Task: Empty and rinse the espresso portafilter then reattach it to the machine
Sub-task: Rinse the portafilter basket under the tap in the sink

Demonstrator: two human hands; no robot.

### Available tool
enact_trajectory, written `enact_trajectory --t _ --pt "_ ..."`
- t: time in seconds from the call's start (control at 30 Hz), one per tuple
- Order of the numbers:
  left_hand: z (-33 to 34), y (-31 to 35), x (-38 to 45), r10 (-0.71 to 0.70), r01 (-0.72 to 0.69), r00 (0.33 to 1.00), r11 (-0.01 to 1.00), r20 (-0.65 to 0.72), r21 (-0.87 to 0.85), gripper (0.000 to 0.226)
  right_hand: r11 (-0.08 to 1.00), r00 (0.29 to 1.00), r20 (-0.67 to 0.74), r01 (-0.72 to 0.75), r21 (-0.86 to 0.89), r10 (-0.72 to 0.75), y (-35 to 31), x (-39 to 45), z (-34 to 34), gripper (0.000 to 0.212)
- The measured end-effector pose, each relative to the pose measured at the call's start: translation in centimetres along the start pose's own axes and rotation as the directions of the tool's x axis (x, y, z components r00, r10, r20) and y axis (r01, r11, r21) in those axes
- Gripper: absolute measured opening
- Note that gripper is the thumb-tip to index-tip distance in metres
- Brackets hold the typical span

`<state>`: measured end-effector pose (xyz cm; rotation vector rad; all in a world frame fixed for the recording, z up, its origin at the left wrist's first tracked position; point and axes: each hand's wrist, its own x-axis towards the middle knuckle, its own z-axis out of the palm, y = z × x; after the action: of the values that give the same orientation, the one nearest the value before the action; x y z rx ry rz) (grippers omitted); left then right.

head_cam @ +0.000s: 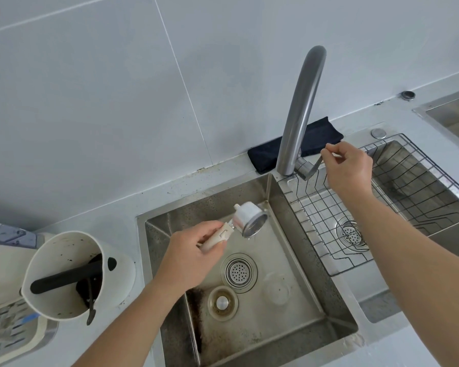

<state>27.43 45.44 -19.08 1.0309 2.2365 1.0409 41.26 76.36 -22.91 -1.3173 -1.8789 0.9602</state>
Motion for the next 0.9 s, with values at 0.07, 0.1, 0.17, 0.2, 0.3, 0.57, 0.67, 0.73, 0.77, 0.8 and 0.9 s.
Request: enact_trajectory --t 0.07,0.1,0.17,0.2,0.3,0.57,0.67,0.73,0.77,0.8,0.9 --pt "0.7 0.7 -0.3 -0.237 0.245 0.969 0.938 0.062 -0.245 0.031 1.000 1.000 -0.002 -0.004 -0.001 0.004 0.0 0.1 -0.1 0.018" --pt "1.1 0.9 -0.4 -0.346 0.360 0.932 0.864 0.105 -0.351 0.028 1.000 1.000 0.000 -0.006 -0.002 0.006 -0.1 0.1 -0.1 0.018" --pt "1.8 1.3 -0.5 -0.497 0.516 0.848 0.697 0.184 -0.497 0.020 1.000 1.000 0.005 -0.011 -0.005 0.011 -0.2 0.2 -0.2 0.018" --pt "2.0 1.3 -0.5 -0.540 0.550 0.818 0.637 0.196 -0.540 0.018 1.000 1.000 0.005 -0.013 -0.010 0.013 -0.3 0.2 -0.2 0.017" --pt "2.2 1.1 -0.7 -0.588 0.567 0.787 0.565 0.190 -0.600 0.017 1.000 1.000 0.005 -0.007 -0.028 0.007 -0.4 0.0 -0.3 0.017" --pt "2.0 0.9 -1.8 -0.585 0.540 0.794 0.552 0.166 -0.635 0.019 0.992 0.999 0.049 0.027 -0.121 -0.021 -1.2 -0.6 -0.9 0.023" --pt "1.8 1.4 -2.5 -0.575 0.526 0.802 0.546 0.165 -0.652 0.019 0.982 0.994 0.106 0.028 -0.186 -0.009 -1.5 -0.8 -1.4 0.028" --pt "1.6 1.8 -3.1 -0.561 0.514 0.811 0.548 0.166 -0.660 0.020 0.974 0.984 0.177 0.023 -0.224 0.018 -2.1 -0.8 -2.0 0.036" --pt "1.5 1.9 -3.4 -0.553 0.507 0.816 0.551 0.165 -0.663 0.019 0.970 0.974 0.223 0.014 -0.241 0.041 -2.4 -0.7 -2.4 0.041" --pt "1.4 2.1 -3.8 -0.548 0.499 0.821 0.554 0.159 -0.666 0.019 0.964 0.960 0.272 0.010 -0.267 0.066 -2.9 -0.8 -2.8 0.046" --pt "0.8 2.5 -4.8 -0.536 0.471 0.834 0.561 0.135 -0.681 0.017 0.922 0.913 0.384 0.027 -0.387 0.135 -4.5 -2.3 -4.0 0.062"
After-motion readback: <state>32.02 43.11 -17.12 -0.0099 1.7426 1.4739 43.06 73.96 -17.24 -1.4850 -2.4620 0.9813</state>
